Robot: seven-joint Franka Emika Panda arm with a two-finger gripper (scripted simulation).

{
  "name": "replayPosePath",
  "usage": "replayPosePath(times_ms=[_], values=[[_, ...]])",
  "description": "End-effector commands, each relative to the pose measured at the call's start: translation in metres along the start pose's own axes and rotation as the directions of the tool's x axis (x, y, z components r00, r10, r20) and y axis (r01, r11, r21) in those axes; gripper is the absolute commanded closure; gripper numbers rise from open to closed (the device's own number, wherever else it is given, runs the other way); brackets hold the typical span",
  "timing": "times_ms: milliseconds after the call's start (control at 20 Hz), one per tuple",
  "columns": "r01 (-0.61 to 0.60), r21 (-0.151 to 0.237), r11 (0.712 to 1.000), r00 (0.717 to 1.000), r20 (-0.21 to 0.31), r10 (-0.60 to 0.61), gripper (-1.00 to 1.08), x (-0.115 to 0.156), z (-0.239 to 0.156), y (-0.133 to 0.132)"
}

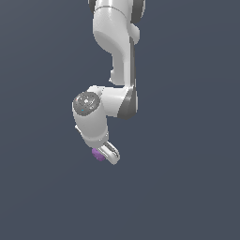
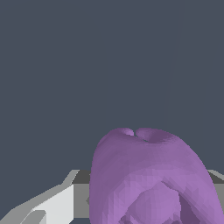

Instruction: Pick up the object and move it to a goal position.

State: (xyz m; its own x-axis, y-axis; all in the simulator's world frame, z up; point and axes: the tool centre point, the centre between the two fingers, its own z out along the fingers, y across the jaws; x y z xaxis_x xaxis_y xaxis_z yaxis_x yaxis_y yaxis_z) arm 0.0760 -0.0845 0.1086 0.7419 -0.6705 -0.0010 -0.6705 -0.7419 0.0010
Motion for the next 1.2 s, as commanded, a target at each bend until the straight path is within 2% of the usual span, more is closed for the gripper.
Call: replayPosePath(times_ms=[0, 550, 850, 1150], values=[[0.0, 0.001, 1.0, 1.0, -0.001, 0.0, 1.08, -0.002, -0.026, -0.008], [0.0, 0.0, 1.0, 1.0, -0.001, 0.0, 1.08, -0.005, -0.127, -0.04], [0.001, 0.0, 1.0, 1.0, -0.001, -0.001, 1.08, -0.006, -0.153, -0.049], [0.001, 0.001, 1.0, 1.0, -0.001, -0.001, 1.08, -0.005, -0.158, -0.052]])
